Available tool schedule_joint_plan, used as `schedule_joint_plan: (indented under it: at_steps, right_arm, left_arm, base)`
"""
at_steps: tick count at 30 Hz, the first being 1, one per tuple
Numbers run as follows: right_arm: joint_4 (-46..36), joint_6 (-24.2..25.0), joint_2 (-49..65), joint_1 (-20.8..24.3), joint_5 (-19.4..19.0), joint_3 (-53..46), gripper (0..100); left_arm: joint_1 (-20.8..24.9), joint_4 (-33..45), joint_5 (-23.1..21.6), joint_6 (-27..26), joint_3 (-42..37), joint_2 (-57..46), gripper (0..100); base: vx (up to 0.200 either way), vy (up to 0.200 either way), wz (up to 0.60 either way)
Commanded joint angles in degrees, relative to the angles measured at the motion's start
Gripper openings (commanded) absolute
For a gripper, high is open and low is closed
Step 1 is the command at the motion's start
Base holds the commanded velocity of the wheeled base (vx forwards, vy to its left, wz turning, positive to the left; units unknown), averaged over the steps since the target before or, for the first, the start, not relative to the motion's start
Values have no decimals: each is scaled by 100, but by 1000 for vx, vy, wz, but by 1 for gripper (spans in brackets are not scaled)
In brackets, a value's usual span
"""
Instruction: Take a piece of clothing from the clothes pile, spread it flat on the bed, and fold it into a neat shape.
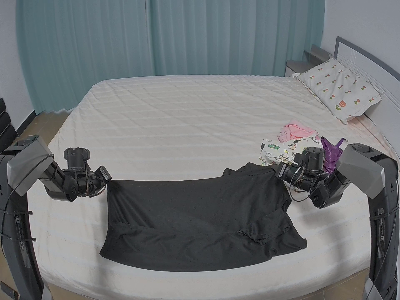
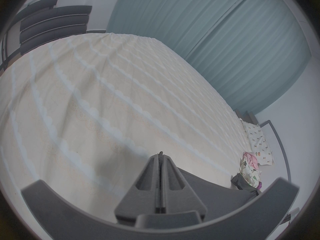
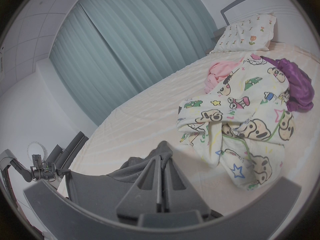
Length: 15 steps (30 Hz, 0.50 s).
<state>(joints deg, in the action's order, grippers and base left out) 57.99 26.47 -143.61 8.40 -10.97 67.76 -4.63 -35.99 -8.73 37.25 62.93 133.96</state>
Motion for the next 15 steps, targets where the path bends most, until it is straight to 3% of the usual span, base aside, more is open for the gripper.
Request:
schedule_joint_plan:
  at_steps: [1, 8, 15]
  right_arm:
    - [-16, 34, 430, -66, -63, -298, 0]
    - [248, -19, 474, -102, -151, -729, 0]
    - [520, -36, 650, -102, -239, -1326, 0]
  left_arm:
    - [6, 30, -15, -16, -123, -309, 0]
    - [6, 48, -6, -561, -369, -397, 0]
    - [-3, 13, 12, -614, -685, -468, 0]
  base:
    - [0, 0, 0]
    - [0, 0, 0]
    - [0, 0, 0]
